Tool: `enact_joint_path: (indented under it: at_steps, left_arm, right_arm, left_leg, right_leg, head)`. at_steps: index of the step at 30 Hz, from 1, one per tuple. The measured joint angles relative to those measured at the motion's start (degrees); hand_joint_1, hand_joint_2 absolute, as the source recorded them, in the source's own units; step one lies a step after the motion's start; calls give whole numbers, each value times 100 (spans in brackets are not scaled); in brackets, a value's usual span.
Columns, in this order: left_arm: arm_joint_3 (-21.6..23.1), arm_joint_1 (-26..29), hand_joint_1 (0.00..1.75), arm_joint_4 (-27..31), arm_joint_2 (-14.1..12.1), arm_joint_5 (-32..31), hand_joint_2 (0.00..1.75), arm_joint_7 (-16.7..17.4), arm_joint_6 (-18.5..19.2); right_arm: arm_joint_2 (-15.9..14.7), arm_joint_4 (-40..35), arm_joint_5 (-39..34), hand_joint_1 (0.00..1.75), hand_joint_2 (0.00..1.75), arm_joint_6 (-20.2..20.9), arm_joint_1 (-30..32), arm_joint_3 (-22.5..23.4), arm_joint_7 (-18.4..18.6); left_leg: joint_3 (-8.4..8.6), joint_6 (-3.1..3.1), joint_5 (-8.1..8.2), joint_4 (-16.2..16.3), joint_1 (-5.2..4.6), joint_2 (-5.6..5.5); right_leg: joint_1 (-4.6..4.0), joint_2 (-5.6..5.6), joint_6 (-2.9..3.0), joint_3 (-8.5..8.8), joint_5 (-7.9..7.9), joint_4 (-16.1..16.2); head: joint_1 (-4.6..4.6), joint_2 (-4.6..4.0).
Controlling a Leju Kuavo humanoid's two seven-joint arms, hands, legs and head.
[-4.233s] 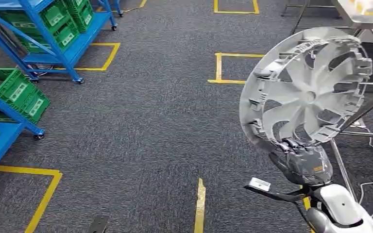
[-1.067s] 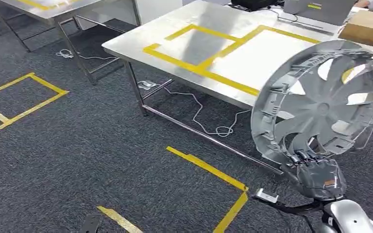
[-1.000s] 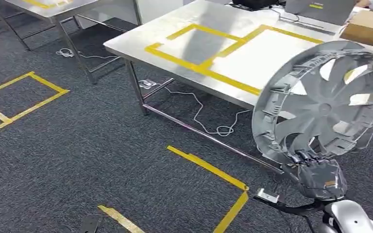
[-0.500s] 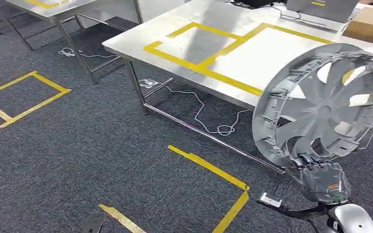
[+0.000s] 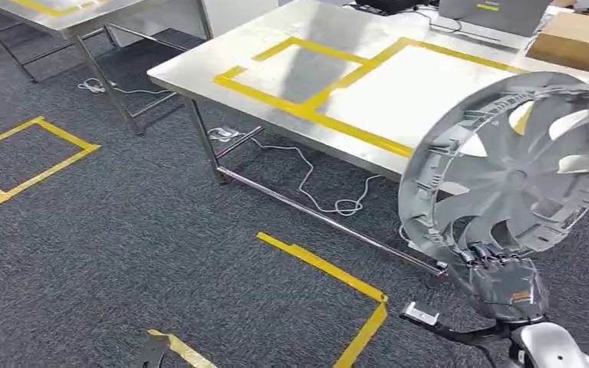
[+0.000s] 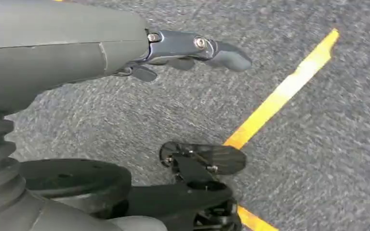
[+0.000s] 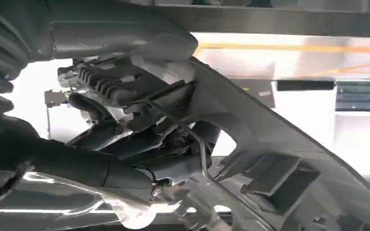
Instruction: Take the parts from the cabinet and place them on the table.
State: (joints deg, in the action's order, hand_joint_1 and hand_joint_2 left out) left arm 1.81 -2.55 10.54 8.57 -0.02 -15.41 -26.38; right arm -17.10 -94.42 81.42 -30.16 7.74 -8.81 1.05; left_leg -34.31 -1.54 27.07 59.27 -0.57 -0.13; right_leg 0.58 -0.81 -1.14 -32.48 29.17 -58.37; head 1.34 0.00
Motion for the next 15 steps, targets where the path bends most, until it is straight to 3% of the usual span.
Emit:
enact_joint_path:
  at_steps: [2,3,5,6,7,8,9,10,11,12,13,15]
  left_arm:
    - [0,4,0,2,18,-7,175,-2,0]
    - [0,-8,0,2,28,-22,175,-2,-2]
    - [0,-14,0,2,48,-48,175,-2,0]
    - [0,-14,0,2,48,-46,175,-2,-2]
    - [0,-7,0,2,48,-46,175,-2,-2]
    - [0,-1,0,2,50,-46,175,-2,-2]
    - [0,-1,0,2,52,-48,175,-2,-2]
    - [0,-3,0,4,57,-57,175,-4,-2]
    - [0,-4,0,4,59,-63,175,-11,0]
    - [0,-10,0,4,55,-63,175,-15,0]
    - [2,-11,0,4,63,-72,175,-24,0]
    - [2,-9,0,4,72,-74,175,-26,0]
  right_arm:
    - [24,7,37,175,175,0,-11,-13,46]
    - [29,7,63,175,175,0,-30,-28,52]
    - [51,26,109,175,175,2,-55,-61,66]
    - [64,37,112,175,175,2,-53,-87,66]
    - [70,48,109,175,175,2,-51,-101,66]
    - [77,59,109,175,175,4,-52,-101,68]
    - [77,66,109,175,175,4,-53,-101,68]
    - [79,66,114,175,175,4,-55,-101,68]
    - [83,68,116,175,175,2,-67,-101,68]
    - [99,83,127,175,175,4,-86,-109,66]
    - [101,85,138,175,175,4,-102,-114,68]
    - [110,94,140,175,175,4,-79,-118,70]
  left_leg:
    - [100,-35,-44,-135,61,7]
    - [112,-59,-37,-143,67,11]
    - [117,-75,-21,-138,69,14]
    - [118,-74,-11,-135,69,15]
    - [131,-67,3,-131,74,15]
    - [154,-51,24,-130,81,12]
    - [180,-29,49,-120,96,6]
    - [216,8,90,-100,118,0]
    - [237,48,130,-78,130,1]
    - [221,91,154,-60,80,-3]
    - [211,120,155,-45,82,-1]
    - [224,155,145,-63,93,9]
  right_leg:
    - [5,28,-57,-64,100,-116]
    - [11,30,-72,-191,251,-391]
    - [36,32,-129,-681,599,-1287]
    - [46,35,-155,-889,684,-1619]
    - [64,38,-175,-986,622,-1713]
    - [83,45,-193,-934,424,-1531]
    - [99,56,-206,-768,158,-1150]
    - [115,80,-222,-499,-161,-575]
    - [130,124,-251,-329,-248,-182]
    - [76,129,-246,-230,-150,-139]
    - [81,95,-133,-210,-131,-100]
    - [56,81,-72,-229,-117,-104]
  head:
    - [11,0]
    - [19,0]
    - [26,0]
    - [32,0]
    - [33,0]
    - [30,0]
    - [35,0]
    - [50,0]
    - [59,0]
    - [94,0]
    - [85,0]
    - [50,0]
